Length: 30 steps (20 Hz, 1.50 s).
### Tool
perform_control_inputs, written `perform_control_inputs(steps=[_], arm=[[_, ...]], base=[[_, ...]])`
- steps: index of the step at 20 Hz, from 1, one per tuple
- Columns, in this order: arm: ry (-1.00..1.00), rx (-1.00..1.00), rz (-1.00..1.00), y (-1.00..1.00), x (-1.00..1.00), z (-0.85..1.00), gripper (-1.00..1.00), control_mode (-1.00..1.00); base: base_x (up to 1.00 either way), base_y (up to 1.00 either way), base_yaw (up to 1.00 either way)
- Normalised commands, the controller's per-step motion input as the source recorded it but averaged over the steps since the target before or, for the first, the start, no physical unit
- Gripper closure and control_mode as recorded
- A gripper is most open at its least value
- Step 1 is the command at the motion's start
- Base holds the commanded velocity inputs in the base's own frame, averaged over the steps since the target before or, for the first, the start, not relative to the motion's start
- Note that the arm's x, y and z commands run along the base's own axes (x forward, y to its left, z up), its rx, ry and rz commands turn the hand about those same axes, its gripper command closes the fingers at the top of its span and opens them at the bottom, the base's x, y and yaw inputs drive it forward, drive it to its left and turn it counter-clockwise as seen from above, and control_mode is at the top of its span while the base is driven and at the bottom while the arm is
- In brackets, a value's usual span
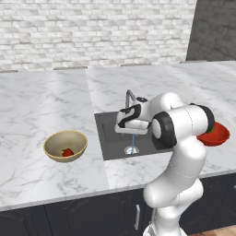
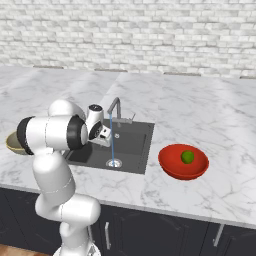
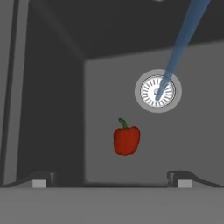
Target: Pick the bell peppers from the sink and place them in one bowl. Place the lime in the other bowl. Then turn off the sink faucet.
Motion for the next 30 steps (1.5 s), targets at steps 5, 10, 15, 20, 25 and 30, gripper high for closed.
perform_control_inputs(steps=[5, 10, 15, 20, 25, 30], arm=[[0.0, 0.0, 0.0, 0.0, 0.24, -0.15, -1.0, -1.0], [0.0, 0.0, 0.0, 0.0, 0.02, -0.25, -1.0, -1.0], [0.0, 0.0, 0.0, 0.0, 0.0, -0.24, -1.0, -1.0], [0.0, 0.0, 0.0, -0.03, -0.04, -0.09, -1.0, -1.0], [0.0, 0.0, 0.0, -0.06, -0.03, 0.0, -1.0, -1.0], [0.0, 0.0, 0.0, -0.06, 0.0, 0.0, -1.0, -1.0]], base=[[0.0, 0.0, 0.0], [0.0, 0.0, 0.0], [0.0, 0.0, 0.0], [0.0, 0.0, 0.0], [0.0, 0.0, 0.0], [0.0, 0.0, 0.0]])
